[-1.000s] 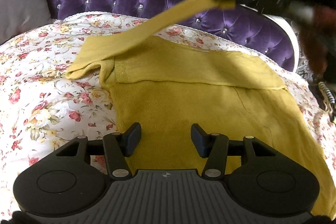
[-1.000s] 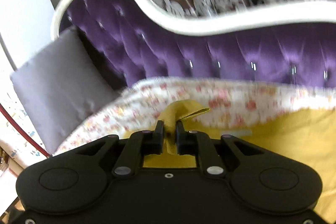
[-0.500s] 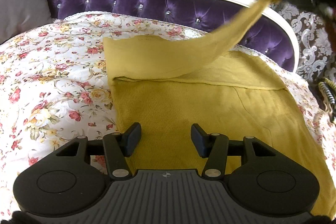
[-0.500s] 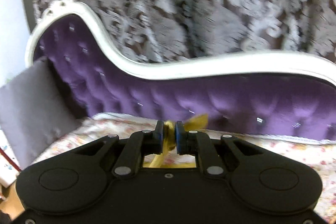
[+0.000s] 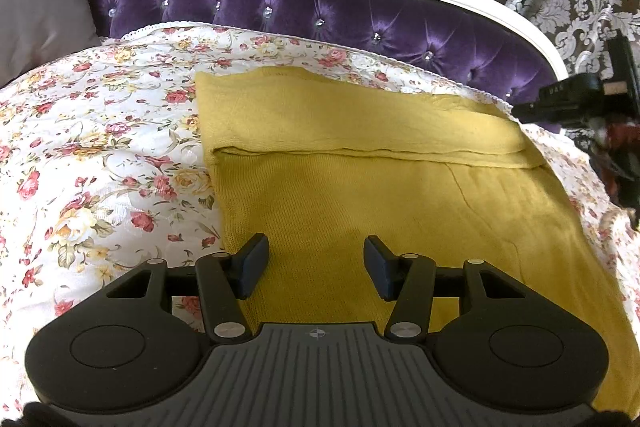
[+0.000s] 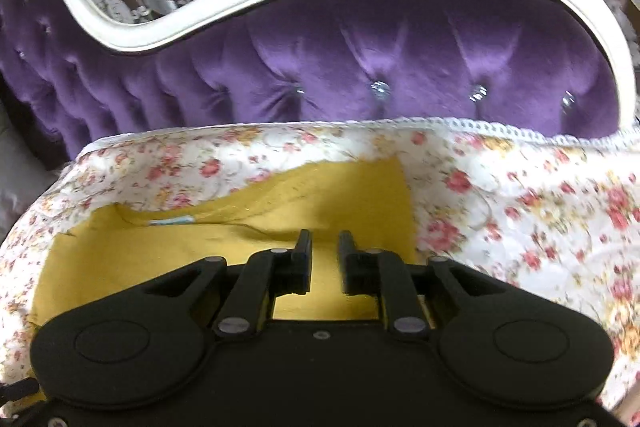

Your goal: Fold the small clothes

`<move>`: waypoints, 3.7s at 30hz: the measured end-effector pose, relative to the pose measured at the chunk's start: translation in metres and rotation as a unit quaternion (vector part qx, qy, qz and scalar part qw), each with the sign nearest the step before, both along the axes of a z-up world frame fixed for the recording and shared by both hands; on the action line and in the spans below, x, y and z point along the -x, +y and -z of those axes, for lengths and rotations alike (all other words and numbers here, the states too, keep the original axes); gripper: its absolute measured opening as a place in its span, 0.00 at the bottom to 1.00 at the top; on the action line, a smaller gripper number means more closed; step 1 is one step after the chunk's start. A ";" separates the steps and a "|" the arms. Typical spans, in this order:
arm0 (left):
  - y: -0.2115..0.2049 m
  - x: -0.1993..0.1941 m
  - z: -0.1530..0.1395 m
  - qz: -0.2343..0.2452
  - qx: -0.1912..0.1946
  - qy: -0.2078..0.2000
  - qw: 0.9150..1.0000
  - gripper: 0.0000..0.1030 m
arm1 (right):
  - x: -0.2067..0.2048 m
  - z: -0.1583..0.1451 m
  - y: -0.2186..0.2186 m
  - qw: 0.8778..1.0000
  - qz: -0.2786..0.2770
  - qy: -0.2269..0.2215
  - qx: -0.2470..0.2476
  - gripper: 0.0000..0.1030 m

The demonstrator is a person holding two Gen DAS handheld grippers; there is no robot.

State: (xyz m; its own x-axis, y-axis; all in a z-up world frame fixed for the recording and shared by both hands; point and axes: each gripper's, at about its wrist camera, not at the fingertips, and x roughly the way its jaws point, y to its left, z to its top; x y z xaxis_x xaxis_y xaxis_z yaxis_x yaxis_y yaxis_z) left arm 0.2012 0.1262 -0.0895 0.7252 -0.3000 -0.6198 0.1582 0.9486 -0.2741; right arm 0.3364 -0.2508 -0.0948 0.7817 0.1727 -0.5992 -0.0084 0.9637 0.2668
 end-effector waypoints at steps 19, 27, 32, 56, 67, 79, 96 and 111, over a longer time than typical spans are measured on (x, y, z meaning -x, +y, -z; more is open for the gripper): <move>0.000 -0.001 0.001 0.002 -0.002 0.000 1.000 0.50 | 0.006 0.004 0.021 0.993 -0.086 -0.082 0.008 0.17; 0.001 -0.001 0.001 0.002 0.001 0.000 1.000 0.51 | 0.024 0.023 0.052 0.973 -0.144 -0.094 0.152 0.17; 0.001 0.000 0.001 0.001 0.003 0.001 1.000 0.51 | 0.025 0.015 0.032 0.973 -0.085 -0.135 0.167 0.18; 0.001 0.000 0.001 0.002 0.006 0.002 1.000 0.52 | -0.046 0.021 -0.031 0.998 -0.022 0.001 -0.067 0.46; 0.001 0.000 0.000 0.002 0.010 0.003 1.000 0.53 | -0.045 0.033 -0.025 0.998 -0.043 0.014 -0.032 0.12; 0.001 0.000 0.000 0.002 0.011 0.003 1.000 0.53 | -0.049 0.032 -0.021 0.999 -0.006 -0.025 0.030 0.19; -0.033 -0.004 -0.001 0.052 -0.084 0.006 0.995 0.88 | 0.098 0.005 -0.006 0.995 -0.026 -0.096 -0.007 1.00; -0.005 0.075 -0.041 0.011 -0.048 -0.010 0.999 0.89 | 0.222 0.024 0.017 0.995 -0.027 -0.083 -0.042 1.00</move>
